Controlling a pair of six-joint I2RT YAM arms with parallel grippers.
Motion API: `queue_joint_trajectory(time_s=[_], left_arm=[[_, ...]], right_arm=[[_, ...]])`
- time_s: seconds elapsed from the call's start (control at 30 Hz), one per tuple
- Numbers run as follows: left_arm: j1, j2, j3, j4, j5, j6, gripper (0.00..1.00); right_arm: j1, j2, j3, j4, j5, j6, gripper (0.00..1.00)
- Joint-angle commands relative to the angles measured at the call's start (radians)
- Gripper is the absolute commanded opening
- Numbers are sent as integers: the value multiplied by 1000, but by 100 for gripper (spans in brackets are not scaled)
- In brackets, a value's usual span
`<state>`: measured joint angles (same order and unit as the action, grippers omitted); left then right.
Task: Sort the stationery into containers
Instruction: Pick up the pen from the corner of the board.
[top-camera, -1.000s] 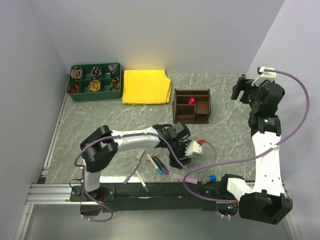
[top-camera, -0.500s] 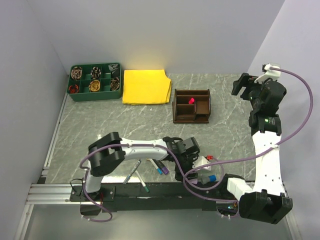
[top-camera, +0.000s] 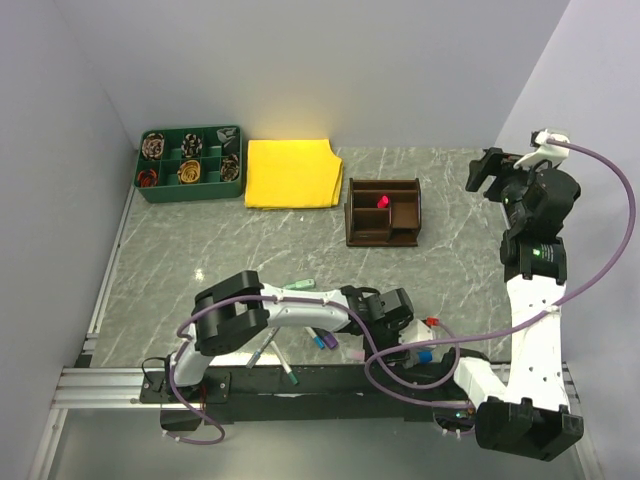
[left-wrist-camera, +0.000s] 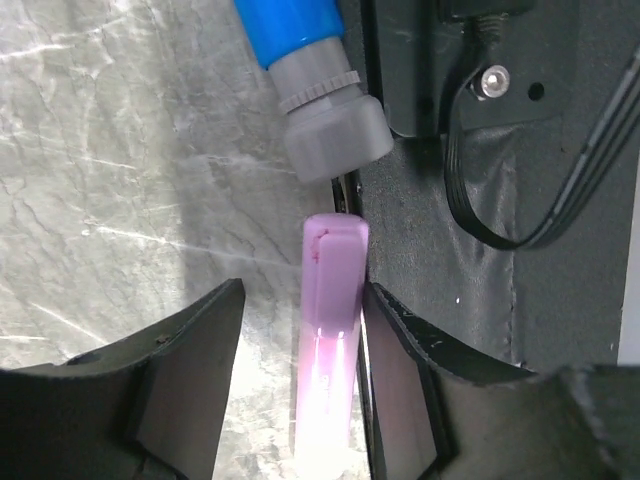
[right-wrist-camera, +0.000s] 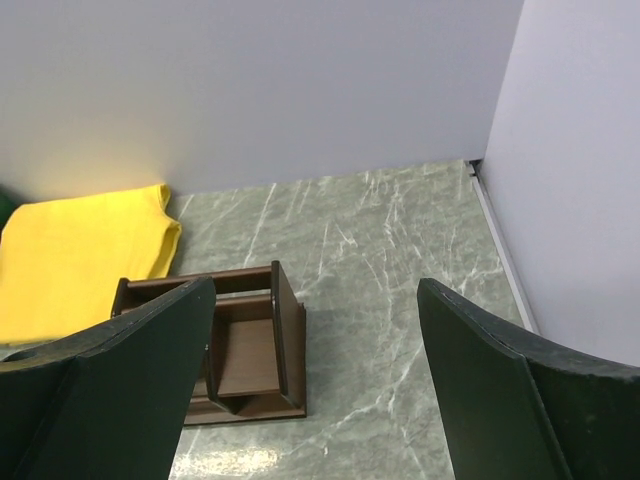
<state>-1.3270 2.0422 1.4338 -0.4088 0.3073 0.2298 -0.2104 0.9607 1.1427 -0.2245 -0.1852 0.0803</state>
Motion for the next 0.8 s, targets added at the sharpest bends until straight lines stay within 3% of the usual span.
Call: queue_joint_trajectory(time_s=[0.0, 0.27, 0.47, 0.5, 0.57, 0.77], left_arm=[[-26, 16, 14, 28, -45, -30, 55], [-47, 26, -26, 61, -97, -52, 39], [-44, 19, -44, 47, -102, -35, 12], [-32, 13, -42, 38, -99, -24, 2], [-8, -20, -41, 21, -96, 11, 1], [221, -172, -39, -68, -8, 129, 1]], right_arm=[[-3, -23, -9, 31, -13, -8, 90], [-3, -33, -20, 31, -28, -2, 90], [-1, -40, -35, 34, -26, 13, 89], [-3, -40, -31, 30, -28, 19, 89], [-1, -43, -28, 22, -43, 33, 89], [-1, -42, -8, 5, -76, 35, 88]])
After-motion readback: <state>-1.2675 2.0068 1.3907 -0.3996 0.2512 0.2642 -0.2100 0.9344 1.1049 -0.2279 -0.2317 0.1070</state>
